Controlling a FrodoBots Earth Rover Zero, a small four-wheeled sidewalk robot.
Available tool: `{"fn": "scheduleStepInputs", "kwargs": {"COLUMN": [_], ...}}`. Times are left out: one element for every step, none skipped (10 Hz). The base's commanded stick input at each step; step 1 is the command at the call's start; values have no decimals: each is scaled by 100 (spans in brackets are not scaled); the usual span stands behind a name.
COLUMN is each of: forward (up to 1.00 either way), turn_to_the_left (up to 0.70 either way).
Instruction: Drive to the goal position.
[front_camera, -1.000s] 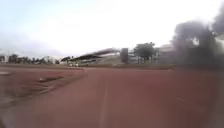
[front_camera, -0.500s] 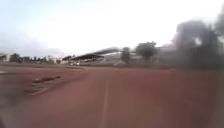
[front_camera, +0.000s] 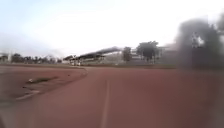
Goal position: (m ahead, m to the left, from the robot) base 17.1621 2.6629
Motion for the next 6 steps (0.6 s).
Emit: {"fn": "scheduleStepInputs", "kwargs": {"forward": [70,70,70,70,70,70], "turn_to_the_left": [0,0,0,0,2,1]}}
